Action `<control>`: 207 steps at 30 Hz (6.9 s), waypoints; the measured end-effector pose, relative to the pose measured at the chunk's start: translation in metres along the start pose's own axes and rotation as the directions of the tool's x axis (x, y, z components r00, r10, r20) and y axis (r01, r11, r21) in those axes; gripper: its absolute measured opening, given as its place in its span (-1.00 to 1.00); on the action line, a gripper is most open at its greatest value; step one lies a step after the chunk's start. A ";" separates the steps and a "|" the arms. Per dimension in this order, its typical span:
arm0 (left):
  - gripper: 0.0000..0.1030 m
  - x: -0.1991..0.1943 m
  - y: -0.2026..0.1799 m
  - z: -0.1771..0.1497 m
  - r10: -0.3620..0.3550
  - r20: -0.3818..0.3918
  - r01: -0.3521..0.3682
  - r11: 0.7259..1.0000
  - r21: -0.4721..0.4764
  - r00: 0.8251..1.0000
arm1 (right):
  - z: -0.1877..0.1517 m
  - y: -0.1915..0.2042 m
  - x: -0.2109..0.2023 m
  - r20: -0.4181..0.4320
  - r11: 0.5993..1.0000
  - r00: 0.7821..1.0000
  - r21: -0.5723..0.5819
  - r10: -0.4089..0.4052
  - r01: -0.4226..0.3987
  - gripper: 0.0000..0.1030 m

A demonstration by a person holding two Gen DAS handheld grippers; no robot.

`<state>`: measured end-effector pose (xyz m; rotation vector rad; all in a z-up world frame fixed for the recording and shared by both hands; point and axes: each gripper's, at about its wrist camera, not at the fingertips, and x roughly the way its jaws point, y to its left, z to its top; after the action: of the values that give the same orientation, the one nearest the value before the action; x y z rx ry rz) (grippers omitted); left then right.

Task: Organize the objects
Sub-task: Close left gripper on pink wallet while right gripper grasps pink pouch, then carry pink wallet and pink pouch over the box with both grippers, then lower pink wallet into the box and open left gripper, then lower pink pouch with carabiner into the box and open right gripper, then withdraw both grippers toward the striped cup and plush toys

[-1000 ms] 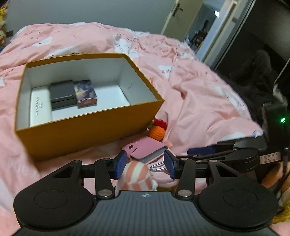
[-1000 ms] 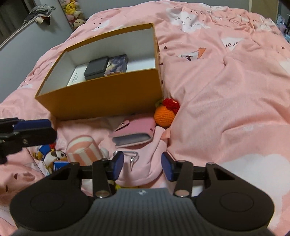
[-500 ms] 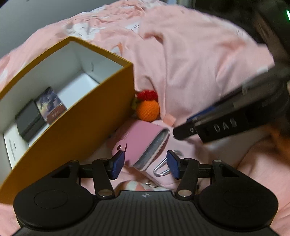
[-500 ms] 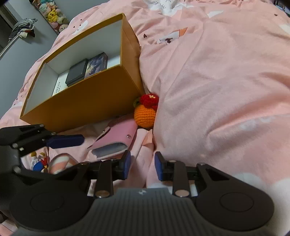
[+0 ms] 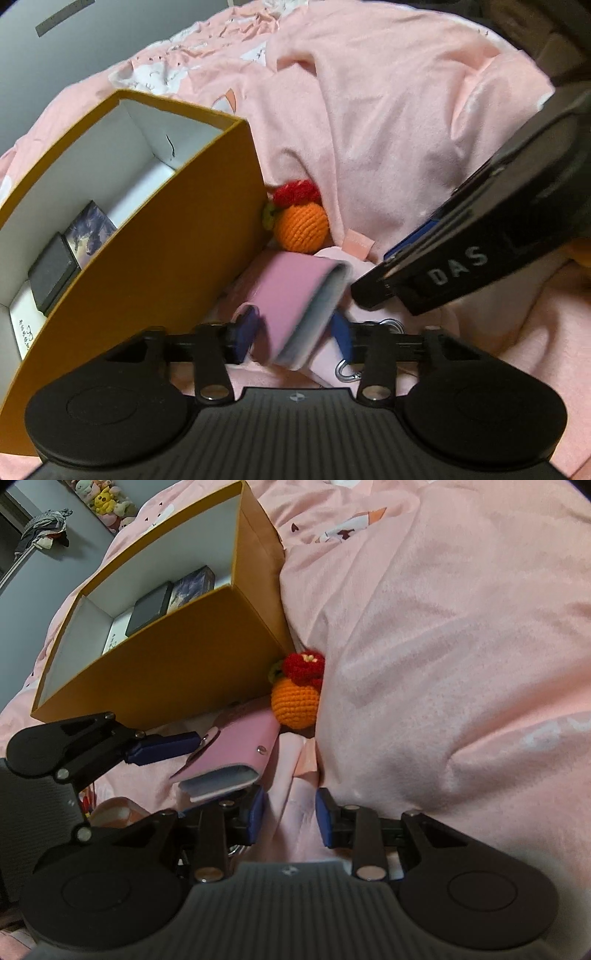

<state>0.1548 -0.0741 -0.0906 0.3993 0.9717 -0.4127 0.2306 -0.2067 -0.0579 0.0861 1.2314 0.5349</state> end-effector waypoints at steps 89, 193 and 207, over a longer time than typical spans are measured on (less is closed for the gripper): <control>-0.66 0.020 0.202 0.092 -0.263 0.103 0.282 0.901 -0.330 0.959 | 0.160 0.073 -0.058 0.475 0.949 0.876 -0.232 -0.083 0.215 -0.56; -0.23 -0.131 0.161 -0.029 0.121 0.282 0.085 0.779 -0.621 0.952 | 0.085 0.128 -0.059 0.328 0.933 0.944 -0.321 -0.049 0.160 -0.22; -0.23 -0.143 0.085 -0.120 0.012 0.023 0.009 0.681 -0.732 1.000 | -0.062 0.092 -0.051 0.069 0.977 0.997 -0.209 -0.020 0.034 -0.19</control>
<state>0.0416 0.0806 -0.0179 -0.3488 1.0280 0.0062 0.1306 -0.1615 -0.0034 -0.0913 1.1037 0.6309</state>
